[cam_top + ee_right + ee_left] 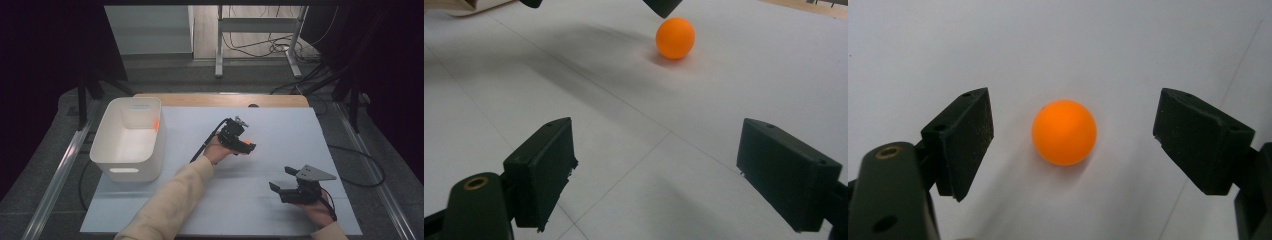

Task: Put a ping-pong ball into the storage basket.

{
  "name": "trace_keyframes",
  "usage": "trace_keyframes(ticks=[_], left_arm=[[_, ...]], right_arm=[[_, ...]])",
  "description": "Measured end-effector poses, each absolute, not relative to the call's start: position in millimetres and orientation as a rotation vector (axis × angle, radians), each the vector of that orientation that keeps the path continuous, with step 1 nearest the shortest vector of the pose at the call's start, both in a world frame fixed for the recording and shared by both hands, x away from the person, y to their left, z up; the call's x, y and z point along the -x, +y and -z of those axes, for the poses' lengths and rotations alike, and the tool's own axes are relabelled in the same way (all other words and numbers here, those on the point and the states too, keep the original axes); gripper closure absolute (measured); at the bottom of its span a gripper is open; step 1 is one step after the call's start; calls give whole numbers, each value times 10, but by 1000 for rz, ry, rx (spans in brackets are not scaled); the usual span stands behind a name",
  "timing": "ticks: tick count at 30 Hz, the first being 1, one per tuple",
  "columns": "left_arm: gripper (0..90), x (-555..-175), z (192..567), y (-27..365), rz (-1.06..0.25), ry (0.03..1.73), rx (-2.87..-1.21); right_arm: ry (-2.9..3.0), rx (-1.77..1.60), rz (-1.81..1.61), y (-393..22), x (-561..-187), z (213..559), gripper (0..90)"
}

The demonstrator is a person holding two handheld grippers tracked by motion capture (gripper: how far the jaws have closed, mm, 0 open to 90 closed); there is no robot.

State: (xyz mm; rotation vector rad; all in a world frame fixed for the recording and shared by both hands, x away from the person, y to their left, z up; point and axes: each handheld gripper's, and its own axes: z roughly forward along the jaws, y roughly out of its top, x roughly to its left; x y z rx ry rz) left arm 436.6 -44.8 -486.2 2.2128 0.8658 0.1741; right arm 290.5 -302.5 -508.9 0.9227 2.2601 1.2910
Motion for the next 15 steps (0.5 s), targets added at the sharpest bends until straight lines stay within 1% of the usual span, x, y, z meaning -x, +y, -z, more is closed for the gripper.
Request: trace_keyframes(ticks=[9, 15], left_arm=[[173, -4438, 4955, -495, -187, 870, -2233], [173, -4481, 5018, -516, -173, 882, -2241]], right_arm=[[2264, -923, -1287, -3022, -2906, 5092, 160], [2266, -923, -1280, -3020, -2908, 5094, 160]])
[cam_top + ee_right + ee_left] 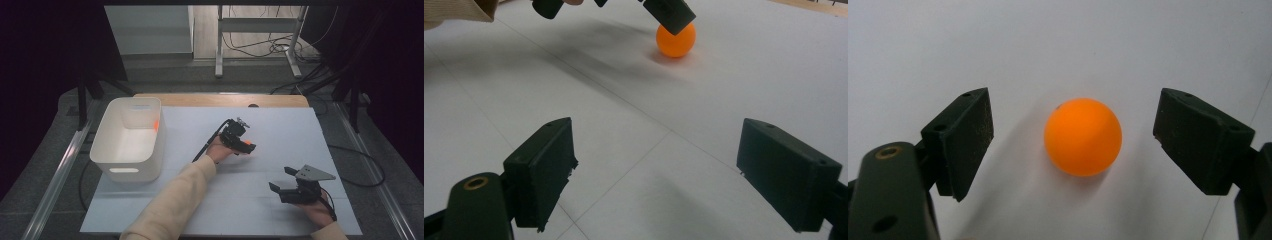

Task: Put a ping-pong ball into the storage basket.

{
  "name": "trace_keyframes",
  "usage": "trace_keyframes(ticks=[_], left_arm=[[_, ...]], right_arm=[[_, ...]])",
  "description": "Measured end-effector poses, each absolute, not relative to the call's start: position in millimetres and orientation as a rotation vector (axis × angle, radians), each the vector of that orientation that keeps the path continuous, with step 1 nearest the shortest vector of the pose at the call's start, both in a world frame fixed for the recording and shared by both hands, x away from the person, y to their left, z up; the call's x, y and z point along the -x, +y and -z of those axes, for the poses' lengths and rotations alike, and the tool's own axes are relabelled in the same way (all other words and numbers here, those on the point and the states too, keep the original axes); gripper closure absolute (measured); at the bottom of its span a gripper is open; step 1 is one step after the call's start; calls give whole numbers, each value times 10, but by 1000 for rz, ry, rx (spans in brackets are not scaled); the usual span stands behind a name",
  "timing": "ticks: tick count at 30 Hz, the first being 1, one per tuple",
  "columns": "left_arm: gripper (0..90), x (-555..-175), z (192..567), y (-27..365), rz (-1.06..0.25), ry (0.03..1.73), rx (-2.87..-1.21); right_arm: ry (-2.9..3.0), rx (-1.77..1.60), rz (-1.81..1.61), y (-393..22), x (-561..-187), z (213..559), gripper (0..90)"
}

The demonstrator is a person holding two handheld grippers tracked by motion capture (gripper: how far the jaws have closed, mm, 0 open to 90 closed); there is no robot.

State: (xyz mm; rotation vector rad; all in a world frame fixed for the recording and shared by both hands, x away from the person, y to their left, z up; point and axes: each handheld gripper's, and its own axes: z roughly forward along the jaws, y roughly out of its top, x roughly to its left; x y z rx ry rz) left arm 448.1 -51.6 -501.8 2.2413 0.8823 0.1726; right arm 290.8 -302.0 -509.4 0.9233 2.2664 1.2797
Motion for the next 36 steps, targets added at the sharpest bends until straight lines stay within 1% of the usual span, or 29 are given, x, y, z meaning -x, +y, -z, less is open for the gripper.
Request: trace_keyframes(ticks=[10, 13, 22, 23, 27, 33, 36], left_arm=[[173, -4534, 5090, -512, -167, 905, -2255], [190, -4547, 5121, -512, -162, 895, -2251], [301, -4552, 5161, -529, -128, 857, -2256], [301, -4553, 5165, -529, -129, 853, -2260], [360, -4551, 5177, -529, -121, 850, -2267], [496, -4541, 5162, -528, -114, 837, -2260], [502, -4536, 5159, -531, -119, 833, -2265]], right_arm=[[2266, -925, -1281, -3025, -2910, 5091, 160], [2267, -923, -1285, -3023, -2912, 5093, 160], [2266, -923, -1281, -3024, -2912, 5093, 160], [2265, -924, -1282, -3025, -2911, 5093, 160], [2263, -924, -1287, -3027, -2912, 5093, 160], [2256, -924, -1288, -3030, -2910, 5089, 160], [2256, -923, -1286, -3028, -2909, 5090, 160]])
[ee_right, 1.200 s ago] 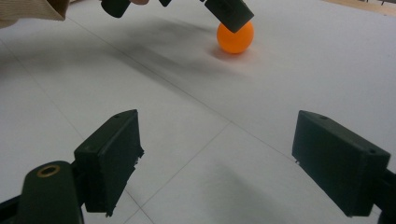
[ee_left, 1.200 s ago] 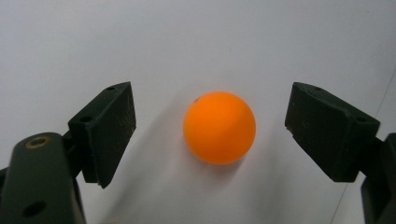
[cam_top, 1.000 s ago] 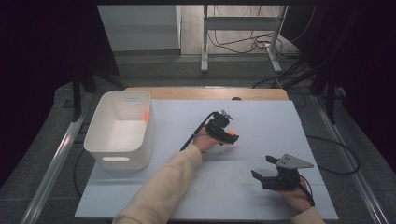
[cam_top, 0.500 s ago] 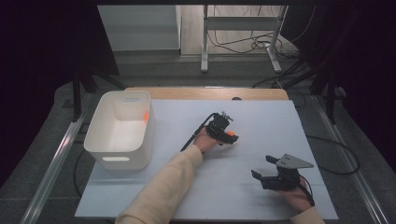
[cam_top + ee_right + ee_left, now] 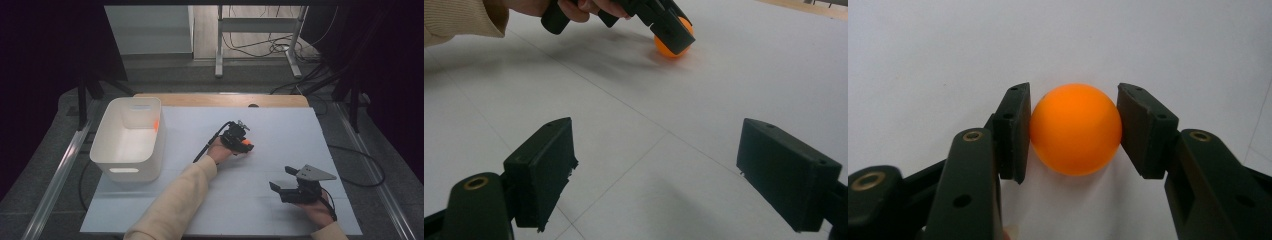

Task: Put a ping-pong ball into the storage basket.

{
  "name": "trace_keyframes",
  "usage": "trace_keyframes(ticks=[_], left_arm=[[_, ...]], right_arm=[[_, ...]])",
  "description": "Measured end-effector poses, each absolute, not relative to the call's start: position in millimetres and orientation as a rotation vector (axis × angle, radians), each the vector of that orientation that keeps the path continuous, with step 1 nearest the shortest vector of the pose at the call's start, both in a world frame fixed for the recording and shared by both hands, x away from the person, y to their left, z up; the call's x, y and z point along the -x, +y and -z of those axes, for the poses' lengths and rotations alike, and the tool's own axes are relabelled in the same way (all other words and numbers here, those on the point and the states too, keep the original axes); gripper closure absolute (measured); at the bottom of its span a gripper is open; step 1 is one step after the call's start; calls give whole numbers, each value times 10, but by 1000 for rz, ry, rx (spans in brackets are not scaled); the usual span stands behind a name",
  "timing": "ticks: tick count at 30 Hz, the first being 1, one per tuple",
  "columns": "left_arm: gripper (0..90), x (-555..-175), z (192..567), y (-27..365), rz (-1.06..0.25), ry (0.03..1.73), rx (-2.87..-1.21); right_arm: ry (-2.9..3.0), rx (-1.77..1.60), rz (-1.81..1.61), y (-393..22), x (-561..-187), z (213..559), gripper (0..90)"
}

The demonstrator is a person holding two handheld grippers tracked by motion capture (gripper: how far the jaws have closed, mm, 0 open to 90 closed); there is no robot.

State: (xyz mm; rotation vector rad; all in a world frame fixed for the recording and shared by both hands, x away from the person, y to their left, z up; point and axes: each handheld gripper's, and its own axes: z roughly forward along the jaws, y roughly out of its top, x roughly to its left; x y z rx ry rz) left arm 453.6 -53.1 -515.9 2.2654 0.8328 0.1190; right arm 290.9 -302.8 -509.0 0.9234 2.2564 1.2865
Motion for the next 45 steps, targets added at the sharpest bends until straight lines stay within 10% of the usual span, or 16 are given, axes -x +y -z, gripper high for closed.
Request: trace_keyframes(ticks=[45], left_arm=[[503, -4146, 4573, -267, -213, 742, -2206]], right_arm=[[2258, -923, -1277, -3022, -2906, 5092, 160]])
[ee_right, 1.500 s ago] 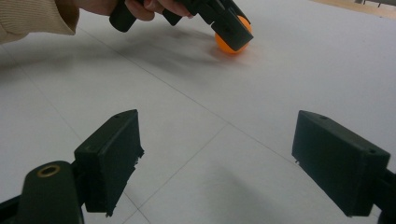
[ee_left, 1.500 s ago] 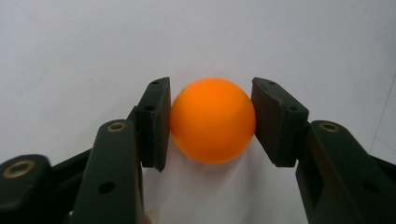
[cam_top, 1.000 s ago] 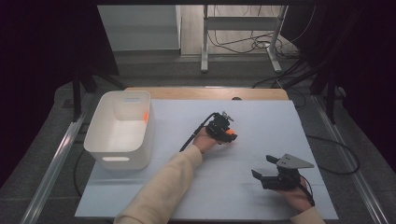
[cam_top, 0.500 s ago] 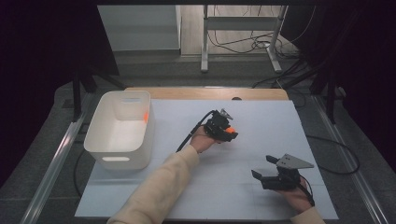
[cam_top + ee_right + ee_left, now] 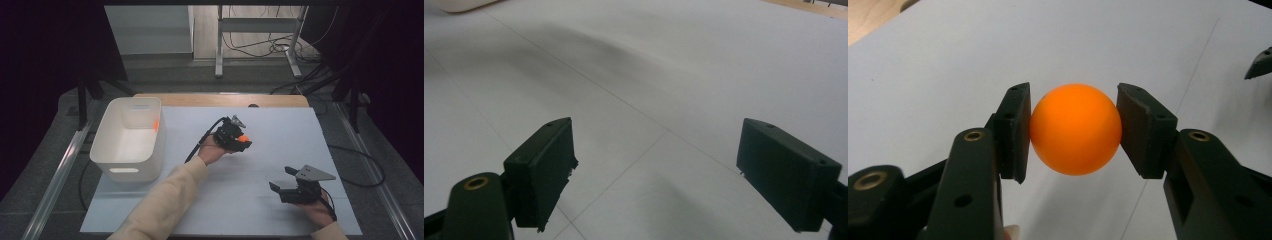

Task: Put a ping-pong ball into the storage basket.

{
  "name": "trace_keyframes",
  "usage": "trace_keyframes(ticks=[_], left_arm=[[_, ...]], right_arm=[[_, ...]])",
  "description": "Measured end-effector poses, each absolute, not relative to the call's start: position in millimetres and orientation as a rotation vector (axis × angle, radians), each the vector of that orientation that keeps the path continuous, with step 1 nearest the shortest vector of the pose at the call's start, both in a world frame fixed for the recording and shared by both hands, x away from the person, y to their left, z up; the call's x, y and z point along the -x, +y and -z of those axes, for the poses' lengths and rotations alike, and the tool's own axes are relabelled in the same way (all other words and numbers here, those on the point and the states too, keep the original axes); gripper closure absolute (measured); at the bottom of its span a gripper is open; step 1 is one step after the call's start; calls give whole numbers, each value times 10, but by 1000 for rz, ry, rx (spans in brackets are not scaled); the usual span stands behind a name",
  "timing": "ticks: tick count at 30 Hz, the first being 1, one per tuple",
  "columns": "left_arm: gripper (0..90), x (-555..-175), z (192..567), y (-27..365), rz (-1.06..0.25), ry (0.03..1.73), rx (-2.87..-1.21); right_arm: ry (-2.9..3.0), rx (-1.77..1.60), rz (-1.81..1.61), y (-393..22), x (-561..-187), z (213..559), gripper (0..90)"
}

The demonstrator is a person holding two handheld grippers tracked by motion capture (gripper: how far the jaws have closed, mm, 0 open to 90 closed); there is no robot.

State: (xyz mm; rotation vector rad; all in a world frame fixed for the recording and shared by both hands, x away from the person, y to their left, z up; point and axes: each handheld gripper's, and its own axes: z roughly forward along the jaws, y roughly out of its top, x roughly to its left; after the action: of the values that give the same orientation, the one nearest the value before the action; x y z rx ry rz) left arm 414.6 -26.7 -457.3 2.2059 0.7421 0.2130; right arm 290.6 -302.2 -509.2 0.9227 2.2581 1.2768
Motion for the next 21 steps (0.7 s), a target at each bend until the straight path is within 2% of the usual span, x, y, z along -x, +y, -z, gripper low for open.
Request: trace_keyframes(ticks=[21], left_arm=[[503, -3982, 4367, -74, -225, 718, -2169]], right_arm=[[2261, -922, -1263, -3018, -2908, 5099, 161]])
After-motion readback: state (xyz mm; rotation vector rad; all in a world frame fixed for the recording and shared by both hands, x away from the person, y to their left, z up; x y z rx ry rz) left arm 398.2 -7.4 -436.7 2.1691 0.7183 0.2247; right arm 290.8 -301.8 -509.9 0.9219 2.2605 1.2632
